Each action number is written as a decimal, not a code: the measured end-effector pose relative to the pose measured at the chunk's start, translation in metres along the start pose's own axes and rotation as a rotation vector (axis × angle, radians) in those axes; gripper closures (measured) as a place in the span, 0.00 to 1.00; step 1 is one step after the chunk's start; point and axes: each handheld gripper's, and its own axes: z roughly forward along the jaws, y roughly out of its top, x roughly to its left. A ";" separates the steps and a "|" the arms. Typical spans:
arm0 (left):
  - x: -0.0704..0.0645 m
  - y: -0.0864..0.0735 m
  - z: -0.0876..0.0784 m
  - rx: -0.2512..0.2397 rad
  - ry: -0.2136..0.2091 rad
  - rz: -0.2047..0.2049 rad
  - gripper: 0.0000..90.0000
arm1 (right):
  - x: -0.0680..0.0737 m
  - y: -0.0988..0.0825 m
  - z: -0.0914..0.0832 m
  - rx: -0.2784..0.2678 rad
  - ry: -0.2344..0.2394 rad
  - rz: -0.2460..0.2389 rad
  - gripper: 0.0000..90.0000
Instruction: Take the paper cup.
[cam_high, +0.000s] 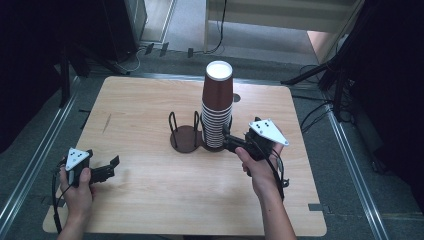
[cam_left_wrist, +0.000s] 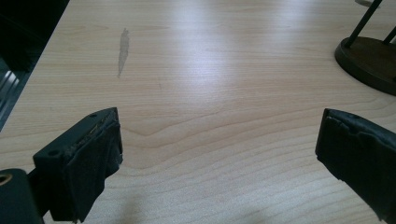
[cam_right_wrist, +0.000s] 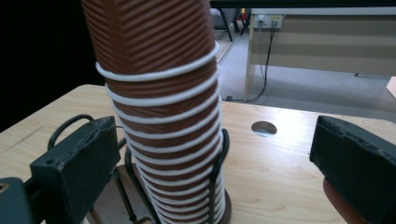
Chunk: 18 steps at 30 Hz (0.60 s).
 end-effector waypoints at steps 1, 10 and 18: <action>0.000 0.000 0.000 0.000 0.000 0.000 0.01 | 0.000 0.000 0.000 0.000 0.000 0.000 0.02; 0.000 0.000 0.000 -0.006 -0.002 -0.007 0.01 | 0.014 0.012 0.011 -0.007 0.042 -0.001 0.02; 0.001 0.000 0.000 -0.005 -0.005 -0.009 0.01 | 0.022 0.020 0.021 -0.018 0.046 -0.010 0.02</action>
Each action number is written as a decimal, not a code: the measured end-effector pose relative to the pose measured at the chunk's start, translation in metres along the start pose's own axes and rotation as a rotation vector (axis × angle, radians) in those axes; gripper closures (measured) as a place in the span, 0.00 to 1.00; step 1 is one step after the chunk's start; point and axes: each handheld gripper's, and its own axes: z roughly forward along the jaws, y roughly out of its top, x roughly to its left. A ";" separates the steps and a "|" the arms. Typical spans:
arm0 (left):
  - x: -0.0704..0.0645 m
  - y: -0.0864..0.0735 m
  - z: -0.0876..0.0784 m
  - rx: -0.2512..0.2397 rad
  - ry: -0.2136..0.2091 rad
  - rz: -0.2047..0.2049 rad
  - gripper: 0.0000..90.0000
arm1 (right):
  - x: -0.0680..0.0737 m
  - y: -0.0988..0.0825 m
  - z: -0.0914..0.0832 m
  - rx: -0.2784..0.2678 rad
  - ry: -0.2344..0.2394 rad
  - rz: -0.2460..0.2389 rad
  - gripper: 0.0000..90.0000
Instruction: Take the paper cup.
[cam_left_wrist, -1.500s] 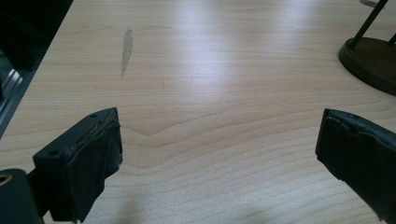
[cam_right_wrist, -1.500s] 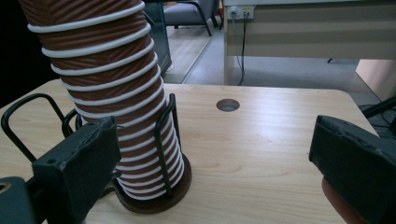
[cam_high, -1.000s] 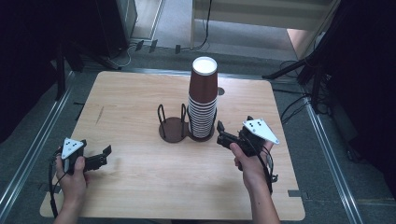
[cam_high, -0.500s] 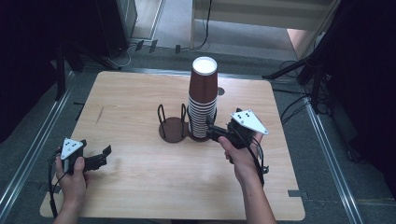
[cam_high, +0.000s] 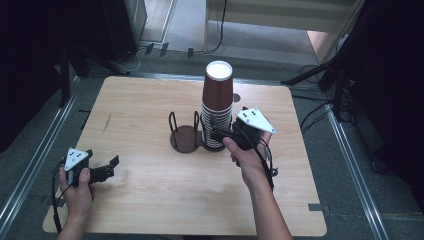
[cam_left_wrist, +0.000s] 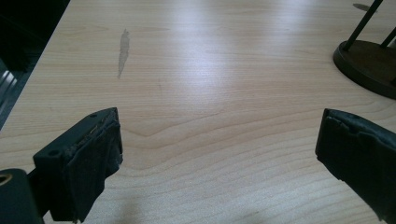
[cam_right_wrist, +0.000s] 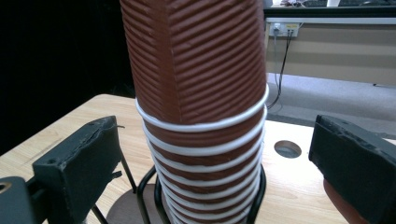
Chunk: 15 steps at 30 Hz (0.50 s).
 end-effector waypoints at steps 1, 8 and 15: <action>0.000 0.000 0.000 0.001 0.000 0.000 0.01 | 0.001 0.001 0.001 0.000 0.002 0.000 0.02; 0.000 0.000 0.000 -0.002 -0.001 -0.002 0.01 | 0.004 0.005 0.005 -0.004 0.016 -0.003 0.02; 0.000 0.000 0.000 -0.002 -0.001 -0.003 0.01 | 0.009 0.009 0.012 -0.007 0.008 -0.012 0.02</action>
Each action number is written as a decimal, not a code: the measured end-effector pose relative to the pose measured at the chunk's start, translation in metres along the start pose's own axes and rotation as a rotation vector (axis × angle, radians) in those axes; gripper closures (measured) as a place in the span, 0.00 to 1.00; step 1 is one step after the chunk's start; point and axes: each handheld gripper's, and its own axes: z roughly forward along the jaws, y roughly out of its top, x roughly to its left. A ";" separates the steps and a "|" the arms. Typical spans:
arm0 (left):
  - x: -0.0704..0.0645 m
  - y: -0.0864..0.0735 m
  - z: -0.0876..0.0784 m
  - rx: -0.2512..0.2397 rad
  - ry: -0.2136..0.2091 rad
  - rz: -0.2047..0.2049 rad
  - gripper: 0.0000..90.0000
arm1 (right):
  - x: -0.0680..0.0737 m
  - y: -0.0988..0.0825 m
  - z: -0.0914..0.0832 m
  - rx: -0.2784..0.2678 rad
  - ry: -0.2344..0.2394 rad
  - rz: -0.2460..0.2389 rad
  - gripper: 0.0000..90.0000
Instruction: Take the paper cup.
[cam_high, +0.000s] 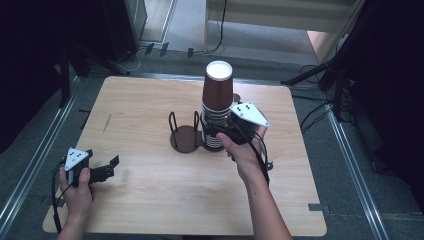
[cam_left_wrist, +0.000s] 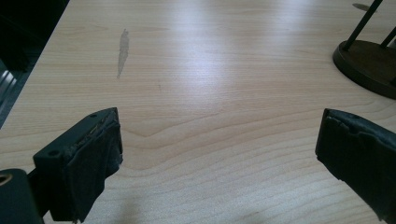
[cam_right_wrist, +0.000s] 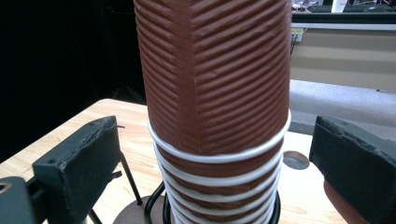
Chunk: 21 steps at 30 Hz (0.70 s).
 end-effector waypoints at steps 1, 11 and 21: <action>0.000 0.000 0.000 0.001 0.000 0.000 0.01 | 0.000 0.000 0.001 -0.002 0.002 -0.005 0.02; 0.000 0.000 0.000 0.004 0.001 -0.004 0.01 | 0.004 0.004 0.017 -0.022 -0.051 -0.017 0.01; 0.001 0.000 0.000 0.010 0.000 -0.003 0.01 | 0.005 0.012 0.029 -0.041 -0.071 -0.014 0.01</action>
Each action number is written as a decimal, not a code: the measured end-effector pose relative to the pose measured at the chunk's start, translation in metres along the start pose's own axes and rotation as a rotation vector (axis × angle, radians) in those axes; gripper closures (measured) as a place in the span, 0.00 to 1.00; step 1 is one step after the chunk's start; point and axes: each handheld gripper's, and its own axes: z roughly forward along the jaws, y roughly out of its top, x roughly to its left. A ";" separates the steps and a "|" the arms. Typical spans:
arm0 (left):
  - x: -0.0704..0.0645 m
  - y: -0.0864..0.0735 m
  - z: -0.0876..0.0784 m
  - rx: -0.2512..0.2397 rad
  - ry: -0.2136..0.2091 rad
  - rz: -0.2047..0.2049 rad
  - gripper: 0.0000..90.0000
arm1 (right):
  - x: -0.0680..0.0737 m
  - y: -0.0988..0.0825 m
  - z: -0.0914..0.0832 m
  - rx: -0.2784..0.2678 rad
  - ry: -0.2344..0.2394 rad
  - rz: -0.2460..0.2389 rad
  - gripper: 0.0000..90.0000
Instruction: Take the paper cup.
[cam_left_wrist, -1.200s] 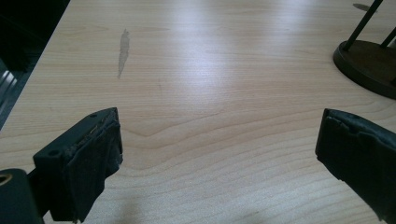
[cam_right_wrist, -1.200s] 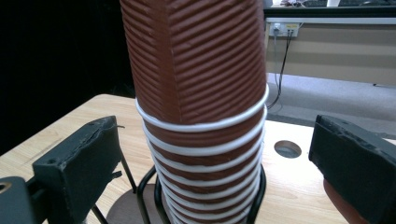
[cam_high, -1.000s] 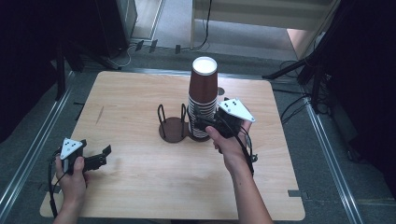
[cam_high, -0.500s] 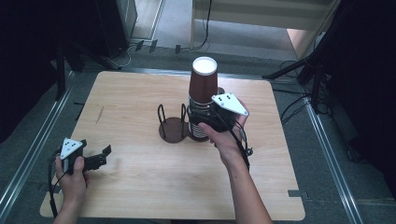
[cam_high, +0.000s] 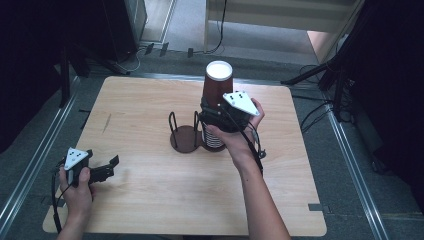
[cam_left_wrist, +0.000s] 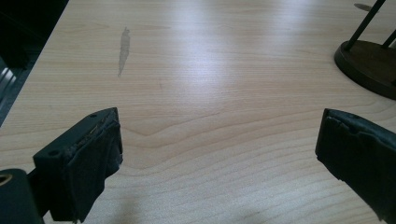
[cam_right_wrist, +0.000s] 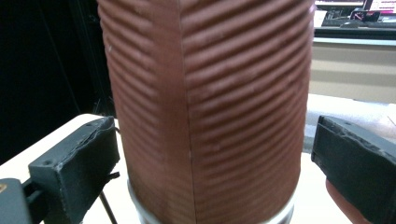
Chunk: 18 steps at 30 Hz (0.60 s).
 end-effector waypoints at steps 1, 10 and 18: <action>0.000 0.000 0.000 0.000 0.000 0.000 0.01 | 0.000 0.000 0.000 0.000 0.000 0.000 0.01; 0.000 0.000 0.000 0.002 0.002 -0.004 0.01 | 0.002 0.001 0.011 -0.026 -0.015 0.008 0.05; 0.000 0.000 0.000 0.000 0.003 -0.006 0.01 | 0.004 0.000 0.015 -0.041 -0.024 0.013 0.08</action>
